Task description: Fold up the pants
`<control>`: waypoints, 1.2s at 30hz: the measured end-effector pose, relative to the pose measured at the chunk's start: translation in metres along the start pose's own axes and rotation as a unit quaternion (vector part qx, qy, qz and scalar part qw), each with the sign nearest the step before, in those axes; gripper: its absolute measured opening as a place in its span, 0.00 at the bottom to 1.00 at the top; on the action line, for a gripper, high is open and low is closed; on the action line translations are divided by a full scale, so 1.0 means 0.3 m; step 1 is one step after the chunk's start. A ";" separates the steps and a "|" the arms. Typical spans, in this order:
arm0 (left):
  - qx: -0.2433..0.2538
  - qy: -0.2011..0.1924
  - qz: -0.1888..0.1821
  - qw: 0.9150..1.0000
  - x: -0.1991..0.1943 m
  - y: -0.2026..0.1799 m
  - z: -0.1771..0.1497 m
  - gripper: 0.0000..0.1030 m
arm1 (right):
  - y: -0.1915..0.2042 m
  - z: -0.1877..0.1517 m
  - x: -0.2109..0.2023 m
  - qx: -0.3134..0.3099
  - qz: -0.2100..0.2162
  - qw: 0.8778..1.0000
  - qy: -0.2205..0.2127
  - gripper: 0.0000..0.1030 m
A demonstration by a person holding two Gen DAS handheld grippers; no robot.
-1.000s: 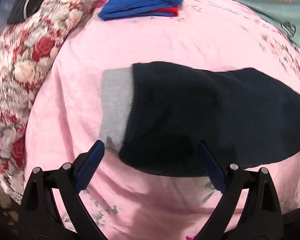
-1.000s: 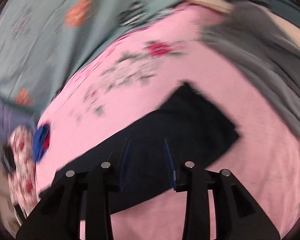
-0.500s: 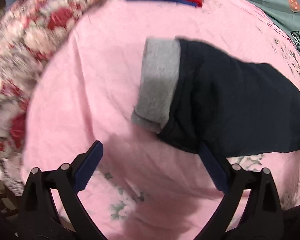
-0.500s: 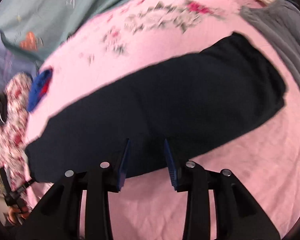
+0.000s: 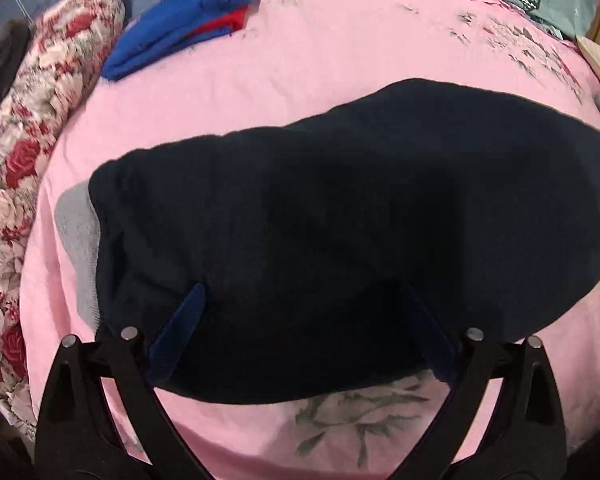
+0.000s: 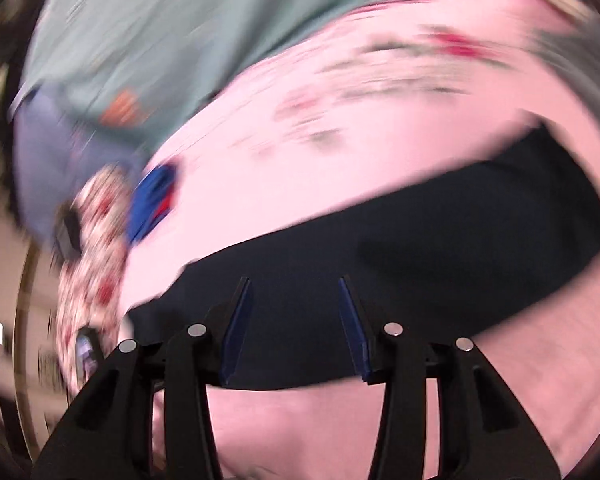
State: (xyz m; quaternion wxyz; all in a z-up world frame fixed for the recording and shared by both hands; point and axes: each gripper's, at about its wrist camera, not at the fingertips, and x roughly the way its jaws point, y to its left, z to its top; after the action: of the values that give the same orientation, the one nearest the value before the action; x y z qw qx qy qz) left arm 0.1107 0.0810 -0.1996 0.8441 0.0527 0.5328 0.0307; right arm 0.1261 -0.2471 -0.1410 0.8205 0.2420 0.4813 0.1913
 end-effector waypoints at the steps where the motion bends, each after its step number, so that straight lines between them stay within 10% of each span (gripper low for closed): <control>1: -0.005 -0.003 -0.001 1.000 0.000 0.002 -0.006 0.97 | 0.077 0.021 0.054 -0.033 0.017 0.999 0.020 0.44; 12: -0.005 -0.011 -0.023 1.000 -0.008 0.014 -0.021 0.97 | 0.409 0.161 0.545 -0.242 0.033 0.952 0.183 0.44; 20: -0.006 -0.002 -0.025 1.000 0.001 0.014 -0.017 0.97 | 0.433 0.107 0.685 -0.366 0.071 0.852 0.369 0.44; 24: -0.010 0.007 -0.026 1.000 0.011 0.021 -0.006 0.98 | 0.440 0.085 0.659 -0.370 0.134 0.812 0.432 0.44; 29: -0.011 0.018 -0.027 0.999 0.025 0.023 0.006 0.98 | 0.404 0.099 0.763 -0.345 0.116 0.815 0.450 0.44; 36: -0.010 0.027 -0.027 0.999 0.036 0.026 0.016 0.98 | 0.381 0.066 0.789 -0.323 0.163 0.757 0.544 0.51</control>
State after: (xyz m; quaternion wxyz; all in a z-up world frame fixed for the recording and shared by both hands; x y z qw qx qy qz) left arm 0.1196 0.0898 -0.2063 0.8301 0.0291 0.5567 0.0144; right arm 0.2441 -0.0292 -0.2314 0.4057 -0.1076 0.7095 0.5660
